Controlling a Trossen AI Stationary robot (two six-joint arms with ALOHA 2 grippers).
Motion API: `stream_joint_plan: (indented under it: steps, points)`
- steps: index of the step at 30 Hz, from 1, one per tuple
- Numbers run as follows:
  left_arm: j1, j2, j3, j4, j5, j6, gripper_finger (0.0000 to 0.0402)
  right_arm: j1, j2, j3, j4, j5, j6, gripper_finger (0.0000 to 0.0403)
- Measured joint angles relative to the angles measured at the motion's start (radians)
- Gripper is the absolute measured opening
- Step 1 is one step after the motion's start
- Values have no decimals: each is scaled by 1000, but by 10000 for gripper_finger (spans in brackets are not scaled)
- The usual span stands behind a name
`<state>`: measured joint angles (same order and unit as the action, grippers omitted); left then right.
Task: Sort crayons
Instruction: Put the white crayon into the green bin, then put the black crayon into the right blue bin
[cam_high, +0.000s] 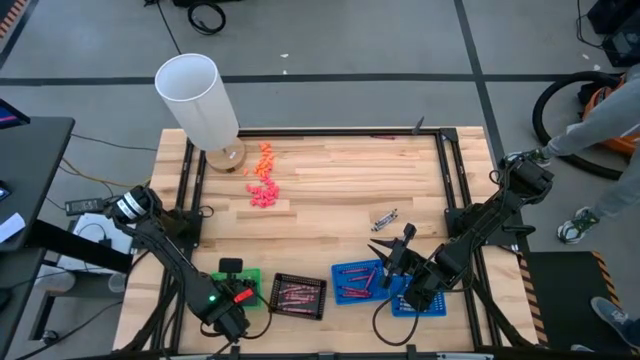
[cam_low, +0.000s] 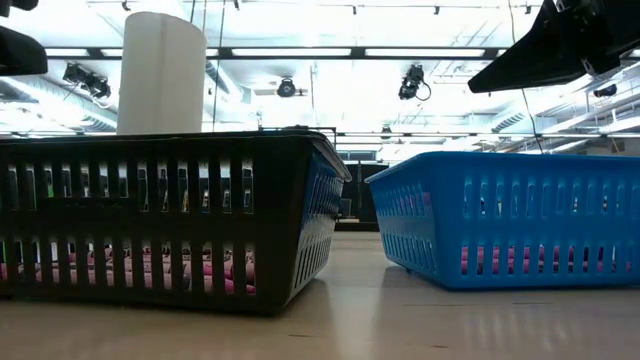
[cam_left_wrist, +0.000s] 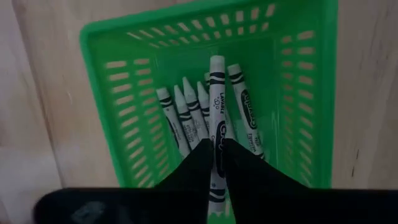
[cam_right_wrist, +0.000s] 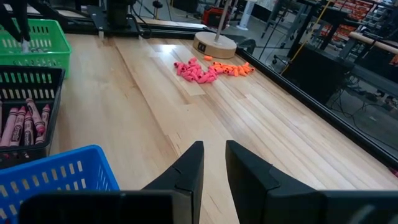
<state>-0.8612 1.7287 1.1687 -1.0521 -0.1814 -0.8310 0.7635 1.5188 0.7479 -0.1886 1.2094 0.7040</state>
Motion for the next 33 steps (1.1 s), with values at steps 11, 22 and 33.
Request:
stream_joint_plan:
  steps: [11, 22, 33]
  points:
    - [85, -2, 71, -89, 26, 165, 148, -1, 0, 0, 0, 0, 0, 77]
    - [282, -3, 84, -107, -4, 419, 143, -2, 0, 0, 0, -43, -57, 77]
    - [427, -3, 84, -75, -180, 568, 143, -9, 0, 0, 0, -105, -104, 77]
